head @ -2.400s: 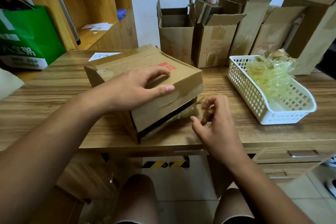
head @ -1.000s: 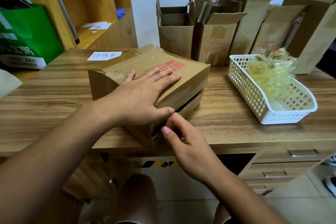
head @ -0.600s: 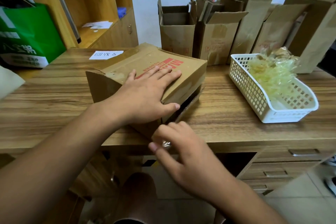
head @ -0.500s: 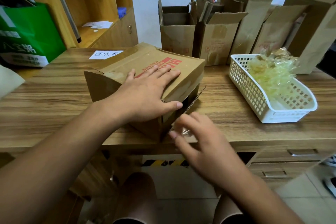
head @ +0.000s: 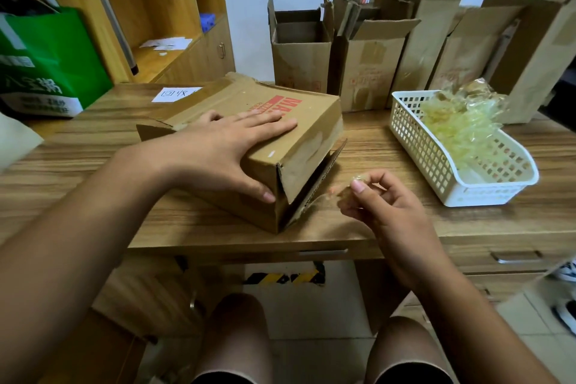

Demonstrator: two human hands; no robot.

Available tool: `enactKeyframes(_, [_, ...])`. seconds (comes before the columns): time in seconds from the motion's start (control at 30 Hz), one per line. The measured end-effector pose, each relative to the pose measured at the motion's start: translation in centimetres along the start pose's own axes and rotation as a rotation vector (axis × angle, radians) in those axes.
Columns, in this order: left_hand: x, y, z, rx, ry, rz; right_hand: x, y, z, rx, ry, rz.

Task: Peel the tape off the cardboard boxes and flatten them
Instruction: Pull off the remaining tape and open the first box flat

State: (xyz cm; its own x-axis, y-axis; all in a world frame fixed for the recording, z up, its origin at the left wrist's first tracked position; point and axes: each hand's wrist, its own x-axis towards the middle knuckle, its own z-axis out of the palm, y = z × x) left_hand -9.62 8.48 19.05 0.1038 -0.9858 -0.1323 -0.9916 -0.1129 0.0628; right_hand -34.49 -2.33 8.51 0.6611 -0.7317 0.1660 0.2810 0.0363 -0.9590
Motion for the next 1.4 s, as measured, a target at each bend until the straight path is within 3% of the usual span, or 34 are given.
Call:
enactKeyframes(0.23, [1.2,0.5,1.3,0.147,0.162,-0.081,-1.7,-0.2,1.5,-0.009,-0.048,0.074])
enactKeyframes(0.43, [2.5,1.1,1.8,0.204,0.222,-0.159,-3.6,-0.5,4.5,-0.059,-0.222,0.016])
enactKeyframes(0.67, [2.1,1.0,1.6,0.16,0.218,-0.175,-1.5,-0.5,2.2,0.039,-0.047,0.025])
enactKeyframes(1.13, [-0.2,-0.4,1.7,-0.023,0.178,0.007,2.7,-9.6,-7.1,-0.747,0.177,-0.362])
enactKeyframes(1.4, [-0.3,-1.9,2.2,-0.085,0.249,0.137,6.6,-11.7,-11.9,-1.11,0.336,-0.303])
